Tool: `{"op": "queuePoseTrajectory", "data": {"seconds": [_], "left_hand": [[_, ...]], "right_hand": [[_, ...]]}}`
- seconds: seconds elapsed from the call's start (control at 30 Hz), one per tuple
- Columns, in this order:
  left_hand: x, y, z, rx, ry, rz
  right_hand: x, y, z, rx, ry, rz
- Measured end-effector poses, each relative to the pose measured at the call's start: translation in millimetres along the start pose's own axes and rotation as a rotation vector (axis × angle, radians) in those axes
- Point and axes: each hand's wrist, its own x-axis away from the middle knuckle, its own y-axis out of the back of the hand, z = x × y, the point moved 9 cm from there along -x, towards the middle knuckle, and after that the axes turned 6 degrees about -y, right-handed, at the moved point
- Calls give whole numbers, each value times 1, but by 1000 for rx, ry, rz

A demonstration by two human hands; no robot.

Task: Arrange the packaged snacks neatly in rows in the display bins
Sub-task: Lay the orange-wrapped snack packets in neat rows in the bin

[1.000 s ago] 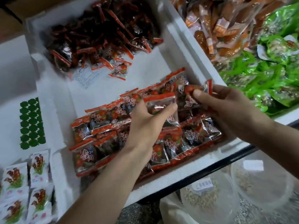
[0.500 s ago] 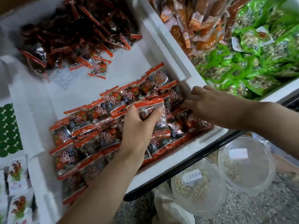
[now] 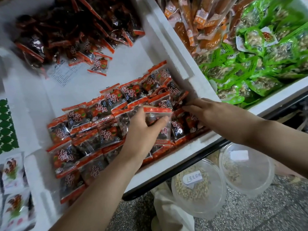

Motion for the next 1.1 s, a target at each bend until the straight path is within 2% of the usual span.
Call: {"op": "queuePoseTrajectory", "data": {"seconds": [0.1,0.17,0.23,0.33,0.43,0.5,0.6,0.67,0.73,0.83,0.9,1.1], "left_hand": [[-2,-17,4,-93,24,115],[-5,-22,7,-144,41,142],[-9,-21,10,-175,59,141],[-13,-18,22,-215,120,126],[-11,-16,22,-163,118,92],[-7,-13,20,-44,140,30],[-1,-6,21,182,205,-82],[0,-3,15,330,177,-132],[1,-1,4,364,103,-162],[2,8,-8,313,-3,-210],[3,15,-15,237,-67,-207],[24,51,-14,-149,-161,-209]], "right_hand": [[0,-4,1,-70,-41,64],[1,-2,-1,-71,-43,-12],[1,-1,-1,-20,15,-96],[3,-2,-1,26,37,-130],[2,4,0,-58,27,-178],[1,11,-4,-273,-46,-227],[-2,19,-5,-789,-238,-251],[-6,16,3,-959,-302,-211],[-11,12,10,-1052,-315,-203],[-17,7,8,-1157,-359,-227],[-22,5,11,-1203,-327,-212],[-43,9,35,-1093,-201,-149]]}}
